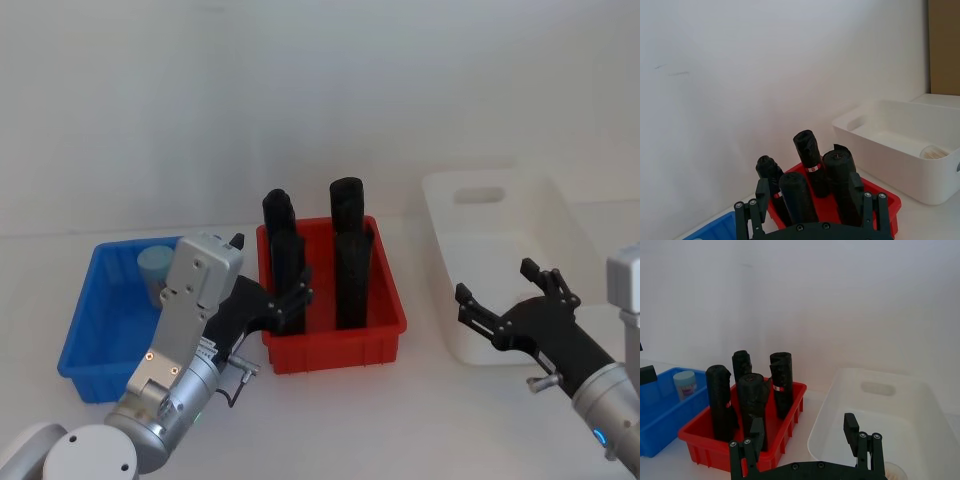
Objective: Pick the cotton swabs from the blue box and place them into the white box.
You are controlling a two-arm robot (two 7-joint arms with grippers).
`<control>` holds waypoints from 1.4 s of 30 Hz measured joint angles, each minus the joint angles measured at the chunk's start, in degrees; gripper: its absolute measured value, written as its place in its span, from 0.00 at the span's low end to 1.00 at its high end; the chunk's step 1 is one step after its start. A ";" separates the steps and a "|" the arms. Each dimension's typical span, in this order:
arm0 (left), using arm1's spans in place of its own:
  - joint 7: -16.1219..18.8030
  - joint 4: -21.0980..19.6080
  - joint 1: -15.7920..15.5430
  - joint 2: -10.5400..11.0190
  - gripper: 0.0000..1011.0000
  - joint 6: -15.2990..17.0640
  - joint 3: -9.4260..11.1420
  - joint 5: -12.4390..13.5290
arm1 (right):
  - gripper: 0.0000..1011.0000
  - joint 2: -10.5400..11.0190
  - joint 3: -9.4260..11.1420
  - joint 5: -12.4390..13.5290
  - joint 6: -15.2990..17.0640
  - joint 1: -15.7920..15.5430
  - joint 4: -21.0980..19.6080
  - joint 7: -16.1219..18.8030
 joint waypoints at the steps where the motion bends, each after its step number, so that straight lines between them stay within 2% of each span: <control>1: 0.00 0.00 0.00 0.00 0.99 0.00 0.00 0.00 | 0.99 -0.11 -0.02 -0.14 -0.09 0.31 0.48 0.29; 11: -0.01 0.00 0.00 0.00 0.99 0.00 0.00 0.00 | 0.99 -2.56 -0.66 -2.51 -1.92 6.30 9.02 5.61; 23: -0.01 0.00 0.00 0.00 0.99 0.00 0.00 0.00 | 0.99 -6.82 -1.96 -5.55 -5.78 16.04 23.32 11.96; 42: 0.00 0.00 0.00 0.00 0.99 0.00 0.00 0.01 | 0.99 -12.11 -4.04 -7.99 -11.88 28.10 43.03 19.99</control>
